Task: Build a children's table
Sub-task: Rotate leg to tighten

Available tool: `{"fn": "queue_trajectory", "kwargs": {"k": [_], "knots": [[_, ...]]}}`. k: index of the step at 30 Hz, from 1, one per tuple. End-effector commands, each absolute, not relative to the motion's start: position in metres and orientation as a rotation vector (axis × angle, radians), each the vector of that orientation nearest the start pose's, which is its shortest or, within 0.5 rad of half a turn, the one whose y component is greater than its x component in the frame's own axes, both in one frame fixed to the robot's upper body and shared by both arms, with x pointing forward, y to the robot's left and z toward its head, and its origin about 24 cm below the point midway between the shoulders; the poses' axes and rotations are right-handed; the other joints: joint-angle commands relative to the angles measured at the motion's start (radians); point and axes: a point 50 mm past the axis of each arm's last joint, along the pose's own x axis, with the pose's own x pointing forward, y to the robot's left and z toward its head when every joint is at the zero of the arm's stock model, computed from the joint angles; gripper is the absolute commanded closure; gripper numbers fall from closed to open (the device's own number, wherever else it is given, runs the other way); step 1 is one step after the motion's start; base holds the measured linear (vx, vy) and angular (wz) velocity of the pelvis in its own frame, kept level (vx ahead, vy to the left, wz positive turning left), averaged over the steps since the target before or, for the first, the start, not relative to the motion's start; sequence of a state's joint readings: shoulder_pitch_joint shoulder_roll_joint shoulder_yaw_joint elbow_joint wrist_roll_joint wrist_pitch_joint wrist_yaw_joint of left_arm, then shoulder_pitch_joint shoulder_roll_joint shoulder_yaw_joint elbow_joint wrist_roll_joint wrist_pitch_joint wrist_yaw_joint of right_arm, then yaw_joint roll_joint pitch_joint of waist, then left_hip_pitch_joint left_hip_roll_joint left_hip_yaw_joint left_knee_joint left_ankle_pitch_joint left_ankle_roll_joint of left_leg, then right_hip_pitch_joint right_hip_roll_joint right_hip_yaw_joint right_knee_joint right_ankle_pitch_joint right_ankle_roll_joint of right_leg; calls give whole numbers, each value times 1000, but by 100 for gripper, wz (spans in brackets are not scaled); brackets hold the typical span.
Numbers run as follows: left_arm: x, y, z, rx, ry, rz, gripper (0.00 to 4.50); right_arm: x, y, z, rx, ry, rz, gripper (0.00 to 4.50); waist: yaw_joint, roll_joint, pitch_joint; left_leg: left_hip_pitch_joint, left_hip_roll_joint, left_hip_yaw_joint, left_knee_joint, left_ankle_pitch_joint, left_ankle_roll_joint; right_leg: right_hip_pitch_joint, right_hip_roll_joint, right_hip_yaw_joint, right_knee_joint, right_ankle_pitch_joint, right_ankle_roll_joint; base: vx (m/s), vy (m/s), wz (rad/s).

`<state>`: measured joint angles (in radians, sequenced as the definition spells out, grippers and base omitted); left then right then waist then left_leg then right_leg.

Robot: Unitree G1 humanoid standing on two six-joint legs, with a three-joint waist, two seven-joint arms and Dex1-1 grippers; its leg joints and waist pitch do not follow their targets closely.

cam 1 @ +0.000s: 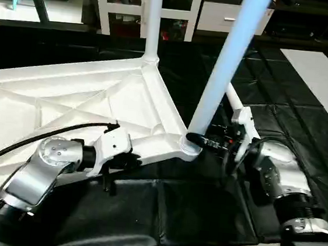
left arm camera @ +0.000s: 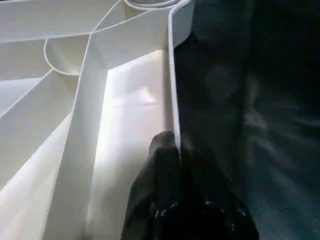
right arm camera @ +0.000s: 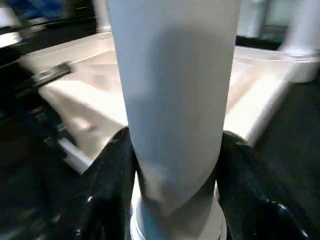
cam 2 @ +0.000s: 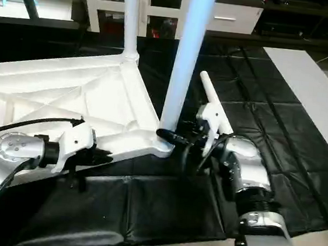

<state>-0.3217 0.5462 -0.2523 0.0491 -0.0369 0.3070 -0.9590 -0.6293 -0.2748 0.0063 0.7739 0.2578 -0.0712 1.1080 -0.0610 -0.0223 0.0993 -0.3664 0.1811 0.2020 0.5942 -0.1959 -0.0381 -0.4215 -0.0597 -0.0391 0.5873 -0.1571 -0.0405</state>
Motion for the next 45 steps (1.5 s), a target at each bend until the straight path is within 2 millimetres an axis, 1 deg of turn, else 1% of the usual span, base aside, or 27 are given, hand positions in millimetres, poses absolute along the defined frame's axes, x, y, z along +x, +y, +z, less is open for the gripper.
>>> {"fn": "queue_trajectory", "kwargs": {"k": [1, 2, 4, 5, 7, 9, 11, 12, 13, 14, 15, 16, 18, 20, 25, 28, 29, 30, 31, 32, 33, 34, 36, 40, 42, 44, 45], "knots": [[282, 148, 69, 489, 355, -1079, 450, 340, -147, 52, -3, 176, 947, 257, 3, 1, -58, 14, 51, -24, -71, -233, 61, 43, -69, 42, -71, -345, -220, 0, 0, 0], [287, 143, 69, 497, 344, -1049, 450, 342, -142, 46, -10, 191, 871, 258, -3, 2, -53, 14, 50, -27, -74, -267, 42, 38, -69, 41, -76, -404, -199, 0, 0, 0], [293, 134, 70, 488, 339, -1024, 450, 346, -136, 42, 4, 204, 767, 259, -8, 2, -53, 20, 49, -29, -74, -299, 21, 31, -68, 41, -81, -446, -184, -30, 6, -1], [300, 124, 71, 479, 335, -995, 450, 351, -129, 38, 19, 222, 659, 259, -15, 4, -52, 17, 49, -33, -76, -315, 10, 32, -70, 40, -81, -464, -181, 0, 0, 0], [302, 121, 71, 476, 337, -983, 450, 353, -127, 37, 21, 228, 627, 261, -18, 4, -50, 22, 47, -35, -76, -352, -3, 26, -70, 37, -88, -509, -163, 0, 0, 0], [310, 109, 73, 456, 344, -923, 450, 357, -121, 34, 56, 249, 497, 261, -23, 7, -50, 19, 47, -36, -78, -366, -6, 26, -71, 37, -91, -515, -154, 0, 0, 0], [324, 87, 75, 399, 362, -800, 450, 362, -105, 30, 156, 276, 298, 261, -24, 7, -52, 25, 46, -38, -76, -378, -17, 22, -69, 33, -95, -511, -146, 0, 0, 0], [324, 87, 75, 399, 362, -800, 450, 362, -105, 30, 156, 276, 298, 261, -27, 11, -51, 33, 43, -36, -75, -406, -24, 13, -65, 31, -99, -519, -138, 0, 0, 0], [326, 82, 75, 390, 363, -786, 450, 363, -102, 30, 176, 283, 264, 261, -26, 4, -52, 28, 40, -38, -75, -424, -19, 18, -67, 28, -100, -518, -128, 0, 0, 0], [327, 74, 75, 380, 362, -789, 450, 363, -95, 29, 209, 293, 229, 261, -27, 3, -50, 23, 39, -38, -76, -425, -12, 20, -68, 28, -101, -517, -125, 0, 0, 0], [327, 68, 75, 378, 363, -800, 450, 363, -89, 29, 224, 297, 214, 261, -27, 4, -51, 29, 36, -36, -74, -439, -4, 12, -67, 27, -107, -539, -111, 0, 0, 0], [326, 64, 76, 381, 355, -820, 450, 363, -84, 30, 229, 294, 229, 261, -27, -8, -52, 29, 34, -36, -72, -440, 5, 11, -69, 25, -110, -553, -101, 0, 0, 0], [324, 64, 76, 395, 340, -846, 450, 365, -81, 35, 211, 268, 265, 261, -26, -5, -49, 18, 35, -40, -76, -432, 18, 16, -75, 23, -109, -573, -89, 0, 0, 0], [322, 70, 75, 422, 323, -862, 450, 366, -86, 38, 205, 241, 293, 261, -26, -5, -50, 17, 37, -41, -78, -436, 20, 15, -75, 21, -109, -573, -81, 0, 0, 0], [317, 86, 67, 454, 340, -862, 450, 369, -99, 45, 220, 191, 360, 261, -26, -5, -52, 10, 41, -39, -79, -410, 34, 20, -80, 26, -103, -520, -110, 0, 0, 0], [307, 107, 62, 495, 347, -921, 450, 364, -108, 58, 111, 80, 610, 261, -23, -2, -54, 2, 43, -36, -80, -366, 57, 27, -82, 30, -98, -478, -133, 0, 0, 0], [306, 109, 62, 497, 347, -927, 450, 363, -109, 59, 96, 72, 630, 261, -19, -3, -55, 1, 45, -36, -81, -356, 62, 31, -82, 30, -97, -463, -137, 0, 0, 0], [304, 114, 62, 504, 347, -942, 450, 361, -112, 61, 58, 54, 682, 261, -18, -3, -56, 0, 47, -35, -81, -328, 73, 33, -81, 31, -91, -421, -155, 0, 0, 0], [299, 126, 63, 513, 347, -978, 450, 352, -123, 66, 57, 43, 844, 261, -15, 4, -58, 3, 46, -31, -80, -310, 87, 37, -75, 32, -88, -373, -172, 0, 0, 0], [298, 129, 64, 515, 344, -986, 450, 349, -126, 67, 66, 38, 885, 261, -13, 2, -59, 2, 51, -31, -79, -295, 94, 40, -77, 33, -83, -343, -182, 0, 0, 0], [297, 134, 66, 518, 338, -998, 450, 346, -132, 72, 84, 22, 947, 226, -10, 5, -59, 6, 51, -26, -79, -260, 114, 38, -74, 34, -78, -286, -212, 52, -11, 6], [297, 135, 66, 518, 338, -1000, 450, 345, -133, 73, 86, 19, 958, 206, -10, 5, -60, 7, 52, -25, -79, -252, 117, 38, -73, 34, -76, -277, -221, 0, 0, 0], [296, 139, 66, 516, 341, -1021, 450, 343, -140, 79, 87, -6, 997, 189, -10, 7, -62, 5, 53, -24, -76, -206, 124, 42, -75, 34, -69, -230, -245, 0, 0, 0], [292, 148, 66, 545, 352, -1070, 450, 336, -153, 91, 114, -64, 1068, 157, -3, 9, -69, 8, 50, -21, -70, -145, 154, 50, -74, 35, -58, -144, -267, 0, 0, 0], [292, 151, 65, 560, 361, -1082, 450, 332, -158, 96, 125, -76, 1095, 136, 2, 10, -74, 5, 51, -21, -66, -60, 192, 54, -72, 33, -45, -40, -284, 0, 0, 0], [295, 155, 64, 581, 368, -1088, 450, 328, -163, 97, 95, -63, 1108, 131, 9, 15, -76, 8, 52, -21, -63, -34, 206, 54, -72, 31, -42, -24, -288, 0, 0, 0], [296, 156, 64, 588, 372, -1097, 450, 325, -167, 96, 83, -50, 1111, 131, 13, 12, -73, 10, 52, -19, -64, -42, 204, 51, -72, 31, -47, -45, -284, 0, 0, 0]]}}
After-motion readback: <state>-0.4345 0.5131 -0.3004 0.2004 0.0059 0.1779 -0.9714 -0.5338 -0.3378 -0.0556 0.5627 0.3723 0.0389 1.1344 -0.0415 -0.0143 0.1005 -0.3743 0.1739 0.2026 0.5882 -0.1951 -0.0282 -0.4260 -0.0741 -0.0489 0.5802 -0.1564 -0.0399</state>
